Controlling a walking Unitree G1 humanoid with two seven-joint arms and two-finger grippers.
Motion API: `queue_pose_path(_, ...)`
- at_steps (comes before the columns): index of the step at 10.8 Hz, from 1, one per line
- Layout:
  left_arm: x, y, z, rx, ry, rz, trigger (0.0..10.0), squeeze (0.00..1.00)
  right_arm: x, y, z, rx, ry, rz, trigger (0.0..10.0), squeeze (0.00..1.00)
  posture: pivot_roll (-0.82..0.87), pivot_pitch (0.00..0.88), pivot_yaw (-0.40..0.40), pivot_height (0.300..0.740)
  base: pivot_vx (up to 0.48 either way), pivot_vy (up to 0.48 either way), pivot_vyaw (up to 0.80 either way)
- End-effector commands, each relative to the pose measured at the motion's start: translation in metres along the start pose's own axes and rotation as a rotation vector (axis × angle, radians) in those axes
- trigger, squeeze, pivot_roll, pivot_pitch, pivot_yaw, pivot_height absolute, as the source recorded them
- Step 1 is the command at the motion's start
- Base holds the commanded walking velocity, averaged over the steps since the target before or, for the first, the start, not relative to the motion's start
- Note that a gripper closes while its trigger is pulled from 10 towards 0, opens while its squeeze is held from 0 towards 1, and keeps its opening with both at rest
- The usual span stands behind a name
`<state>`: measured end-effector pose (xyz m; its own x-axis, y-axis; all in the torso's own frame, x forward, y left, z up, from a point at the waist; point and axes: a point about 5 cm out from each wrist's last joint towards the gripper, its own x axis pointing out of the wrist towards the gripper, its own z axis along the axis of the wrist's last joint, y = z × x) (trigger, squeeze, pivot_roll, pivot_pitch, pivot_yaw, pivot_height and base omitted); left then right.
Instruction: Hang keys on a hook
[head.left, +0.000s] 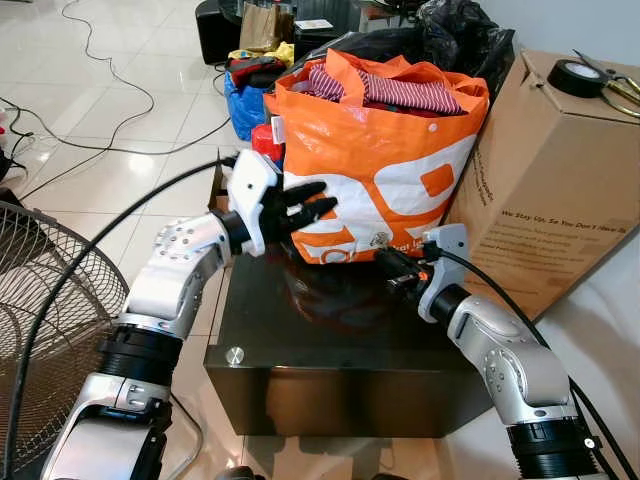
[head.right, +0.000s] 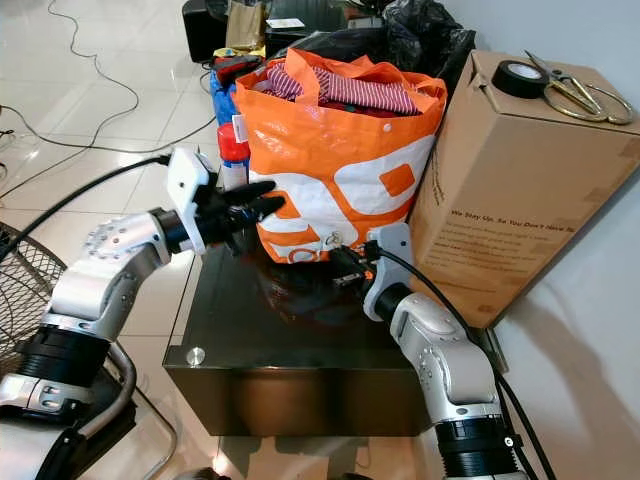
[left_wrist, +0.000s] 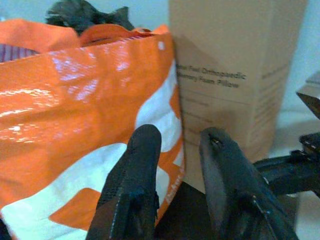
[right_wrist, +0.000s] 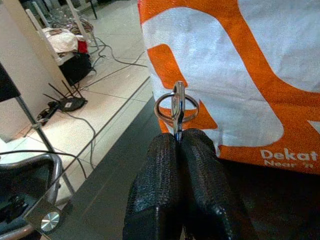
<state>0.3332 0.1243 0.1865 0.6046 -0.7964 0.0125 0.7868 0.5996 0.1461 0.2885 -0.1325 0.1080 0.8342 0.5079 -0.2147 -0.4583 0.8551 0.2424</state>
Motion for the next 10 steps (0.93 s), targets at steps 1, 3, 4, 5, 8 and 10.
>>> queue_pose_path(1, -0.004, 0.002, 0.000, 0.025, -0.001, 0.049, 10.0, 1.00, -0.004, -0.005, -0.002, -0.007, 0.003, -0.033, 0.0, 0.00, 0.02, 0.000, -0.070, 0.740, 0.000, 0.000, 0.00)
queue_pose_path(3, -0.034, 0.007, -0.019, 0.075, 0.110, 0.319, 10.0, 1.00, -0.019, -0.015, -0.013, -0.060, -0.025, -0.175, 0.0, 0.00, 0.02, 0.000, -0.081, 0.740, 0.000, 0.000, 0.00)
queue_pose_path(4, -0.049, 0.001, -0.035, 0.091, 0.160, 0.376, 10.0, 0.24, -0.027, -0.018, -0.016, -0.017, -0.041, -0.253, 0.0, 0.00, 0.03, 0.000, -0.093, 0.740, 0.000, 0.000, 0.00)
queue_pose_path(5, -0.067, -0.007, -0.054, 0.125, 0.233, 0.454, 10.0, 0.04, -0.035, -0.021, -0.020, 0.036, -0.057, -0.325, 0.0, 0.00, 0.04, 0.000, -0.096, 0.740, 0.000, 0.000, 0.00)
queue_pose_path(8, -0.082, -0.020, -0.074, 0.094, 0.286, 0.681, 10.0, 0.04, -0.047, -0.026, -0.029, 0.019, -0.047, -0.484, 10.0, 0.00, 0.03, 0.000, -0.077, 0.740, 0.000, 0.000, 0.00)
queue_pose_path(10, -0.082, -0.026, -0.081, 0.090, 0.306, 0.697, 10.0, 0.04, -0.052, -0.025, -0.039, -0.020, 0.016, -0.518, 10.0, 0.00, 0.03, 0.000, -0.074, 0.740, 0.000, 0.000, 0.00)
